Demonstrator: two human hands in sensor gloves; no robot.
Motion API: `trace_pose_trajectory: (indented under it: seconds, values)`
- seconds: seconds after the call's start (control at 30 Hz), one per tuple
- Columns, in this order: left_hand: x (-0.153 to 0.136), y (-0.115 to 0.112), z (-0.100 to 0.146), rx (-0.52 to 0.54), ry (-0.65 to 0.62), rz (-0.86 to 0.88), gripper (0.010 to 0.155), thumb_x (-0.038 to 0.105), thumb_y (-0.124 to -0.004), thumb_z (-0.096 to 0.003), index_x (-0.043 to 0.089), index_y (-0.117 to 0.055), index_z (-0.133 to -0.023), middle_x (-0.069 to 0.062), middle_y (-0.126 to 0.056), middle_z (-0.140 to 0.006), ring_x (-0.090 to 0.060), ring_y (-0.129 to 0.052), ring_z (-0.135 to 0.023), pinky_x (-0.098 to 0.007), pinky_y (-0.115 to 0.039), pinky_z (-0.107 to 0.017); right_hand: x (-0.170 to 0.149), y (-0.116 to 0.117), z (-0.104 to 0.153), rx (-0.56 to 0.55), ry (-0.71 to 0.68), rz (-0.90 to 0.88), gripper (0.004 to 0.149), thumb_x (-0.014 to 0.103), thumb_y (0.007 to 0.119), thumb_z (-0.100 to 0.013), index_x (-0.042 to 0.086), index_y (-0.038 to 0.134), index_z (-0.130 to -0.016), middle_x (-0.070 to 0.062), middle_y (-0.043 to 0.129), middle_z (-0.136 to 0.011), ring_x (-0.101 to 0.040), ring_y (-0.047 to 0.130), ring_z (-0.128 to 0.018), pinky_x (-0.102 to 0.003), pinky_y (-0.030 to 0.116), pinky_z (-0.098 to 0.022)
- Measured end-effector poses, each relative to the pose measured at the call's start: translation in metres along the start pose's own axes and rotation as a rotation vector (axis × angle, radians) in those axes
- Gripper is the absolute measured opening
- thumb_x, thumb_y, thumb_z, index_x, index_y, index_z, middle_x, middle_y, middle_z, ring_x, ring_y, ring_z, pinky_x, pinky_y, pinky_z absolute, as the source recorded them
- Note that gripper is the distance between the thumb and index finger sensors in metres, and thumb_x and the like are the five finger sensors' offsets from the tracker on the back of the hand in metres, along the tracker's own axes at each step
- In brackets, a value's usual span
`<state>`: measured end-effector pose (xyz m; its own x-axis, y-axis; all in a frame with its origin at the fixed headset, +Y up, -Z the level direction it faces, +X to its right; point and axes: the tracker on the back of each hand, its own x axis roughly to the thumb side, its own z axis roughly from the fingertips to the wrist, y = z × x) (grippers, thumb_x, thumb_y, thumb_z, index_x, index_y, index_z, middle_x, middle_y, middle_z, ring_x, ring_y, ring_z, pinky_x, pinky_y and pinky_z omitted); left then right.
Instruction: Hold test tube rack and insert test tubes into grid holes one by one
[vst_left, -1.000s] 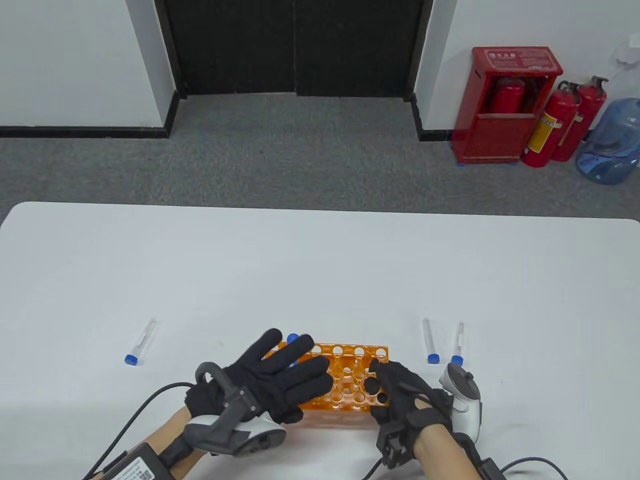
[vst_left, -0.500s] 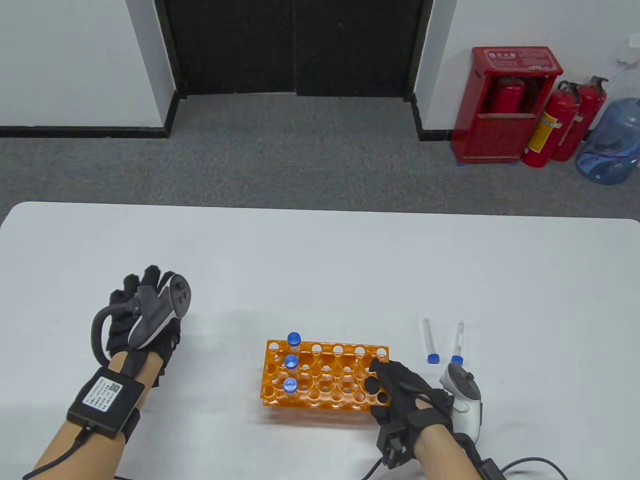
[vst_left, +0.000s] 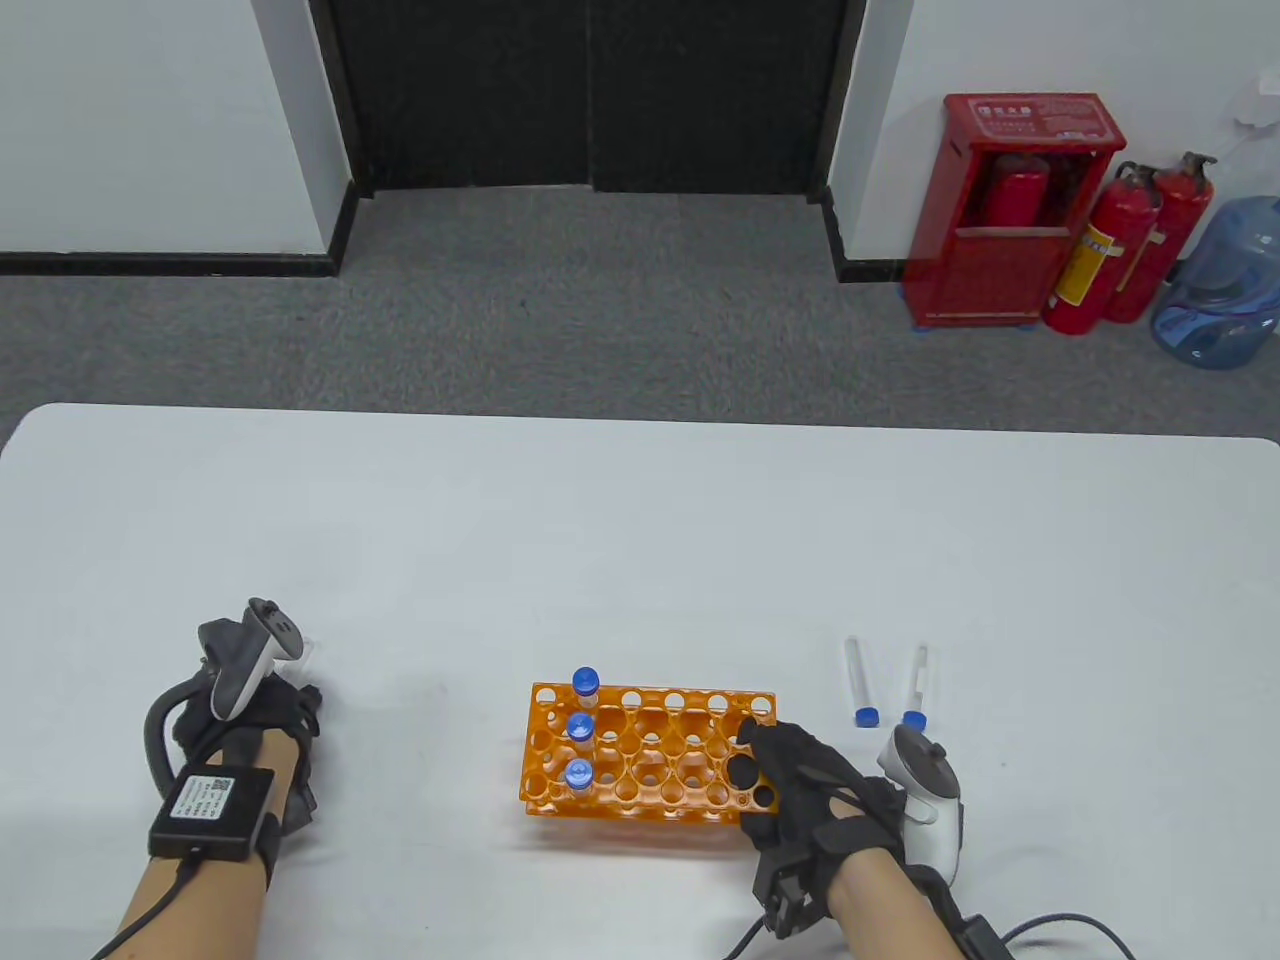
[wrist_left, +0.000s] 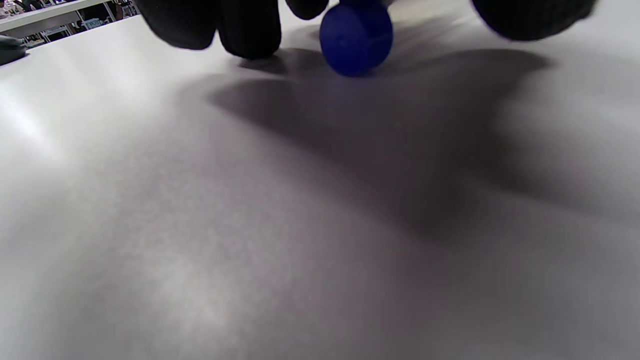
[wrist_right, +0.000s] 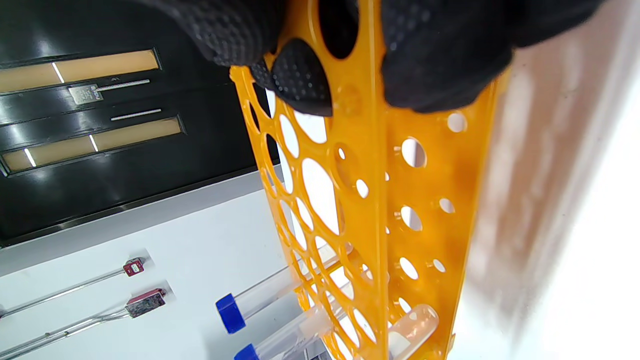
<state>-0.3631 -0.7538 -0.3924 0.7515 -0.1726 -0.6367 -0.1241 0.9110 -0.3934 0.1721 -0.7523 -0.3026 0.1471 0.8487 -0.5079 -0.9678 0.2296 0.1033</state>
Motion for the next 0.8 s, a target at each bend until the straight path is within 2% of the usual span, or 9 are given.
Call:
trace_pose_trajectory:
  seconds: [0.23, 0.3, 0.33, 0.37, 0.4, 0.47, 0.57, 0.67, 0.8]
  values:
    - [0.008, -0.002, 0.002, 0.081, 0.020, -0.022, 0.055, 0.055, -0.074, -0.0386, 0.036, -0.065, -0.089, 0.006, -0.044, -0.114, -0.022, -0.075, -0.101, -0.041, -0.074, -0.072, 0.000, 0.000, 0.000, -0.003, -0.001, -0.003, 0.047, 0.042, 0.070, -0.045, 0.021, 0.074, -0.087, 0.000, 0.095, -0.063, -0.026, 0.097, -0.022, -0.044, 0.081, -0.018]
    - [0.009, 0.008, 0.006, 0.087, -0.009, 0.010, 0.054, 0.055, -0.074, -0.0392, 0.036, -0.064, -0.089, 0.005, -0.044, -0.113, -0.023, -0.076, -0.100, -0.040, -0.076, -0.071, 0.000, 0.000, 0.000, -0.004, 0.001, -0.005, 0.047, 0.042, 0.070, -0.045, 0.021, 0.073, -0.087, 0.000, 0.096, -0.063, -0.026, 0.096, -0.022, -0.044, 0.081, -0.018]
    - [0.012, 0.020, 0.012, 0.140, -0.040, 0.036, 0.054, 0.054, -0.074, -0.0394, 0.037, -0.063, -0.090, 0.005, -0.046, -0.113, -0.023, -0.081, -0.096, -0.039, -0.079, -0.069, 0.000, 0.000, 0.000, -0.003, 0.002, -0.006, 0.047, 0.042, 0.070, -0.045, 0.021, 0.074, -0.087, 0.000, 0.096, -0.063, -0.026, 0.096, -0.022, -0.044, 0.081, -0.018]
    - [0.016, 0.034, 0.021, 0.216, -0.087, 0.032, 0.054, 0.053, -0.074, -0.0392, 0.037, -0.063, -0.089, 0.005, -0.052, -0.111, -0.020, -0.093, -0.087, -0.035, -0.086, -0.062, 0.000, 0.000, 0.000, -0.003, 0.003, -0.005, 0.047, 0.042, 0.070, -0.045, 0.021, 0.074, -0.087, 0.000, 0.095, -0.063, -0.026, 0.096, -0.022, -0.044, 0.081, -0.018]
    - [0.020, 0.048, 0.029, 0.272, -0.131, 0.000, 0.053, 0.053, -0.075, -0.0387, 0.038, -0.064, -0.089, 0.006, -0.060, -0.108, -0.011, -0.106, -0.071, -0.026, -0.096, -0.052, 0.000, 0.000, 0.000, -0.004, 0.004, -0.003, 0.047, 0.042, 0.070, -0.045, 0.021, 0.073, -0.087, 0.000, 0.095, -0.063, -0.026, 0.096, -0.022, -0.044, 0.081, -0.018]
    - [0.029, 0.079, 0.052, 0.359, -0.209, -0.005, 0.054, 0.053, -0.076, -0.0378, 0.038, -0.067, -0.089, 0.008, -0.071, -0.102, -0.008, -0.113, -0.067, -0.020, -0.103, -0.049, 0.000, 0.001, -0.001, -0.004, 0.006, 0.003, 0.047, 0.042, 0.070, -0.045, 0.021, 0.073, -0.088, 0.000, 0.095, -0.063, -0.026, 0.096, -0.022, -0.044, 0.081, -0.018]
    - [0.040, 0.120, 0.092, 0.479, -0.341, 0.083, 0.054, 0.052, -0.078, -0.0363, 0.036, -0.071, -0.087, 0.008, -0.081, -0.094, -0.008, -0.117, -0.061, -0.020, -0.106, -0.044, -0.001, 0.002, -0.001, -0.002, 0.010, 0.005, 0.047, 0.042, 0.070, -0.045, 0.021, 0.073, -0.088, 0.000, 0.095, -0.063, -0.026, 0.096, -0.022, -0.044, 0.081, -0.018]
    - [0.052, 0.148, 0.135, 0.573, -0.467, 0.066, 0.054, 0.055, -0.076, -0.0367, 0.038, -0.070, -0.088, 0.013, -0.088, -0.086, -0.007, -0.118, -0.050, -0.022, -0.104, -0.036, -0.001, 0.001, -0.001, -0.004, 0.012, 0.004, 0.047, 0.042, 0.070, -0.045, 0.021, 0.073, -0.088, 0.000, 0.095, -0.063, -0.026, 0.096, -0.022, -0.044, 0.081, -0.018]
    - [0.068, 0.162, 0.187, 0.627, -0.702, 0.145, 0.053, 0.052, -0.077, -0.0372, 0.041, -0.071, -0.089, 0.012, -0.086, -0.087, -0.005, -0.114, -0.048, -0.021, -0.102, -0.038, -0.001, 0.001, -0.001, -0.007, 0.011, -0.002, 0.047, 0.042, 0.070, -0.045, 0.021, 0.073, -0.088, 0.000, 0.095, -0.063, -0.026, 0.096, -0.022, -0.044, 0.081, -0.018]
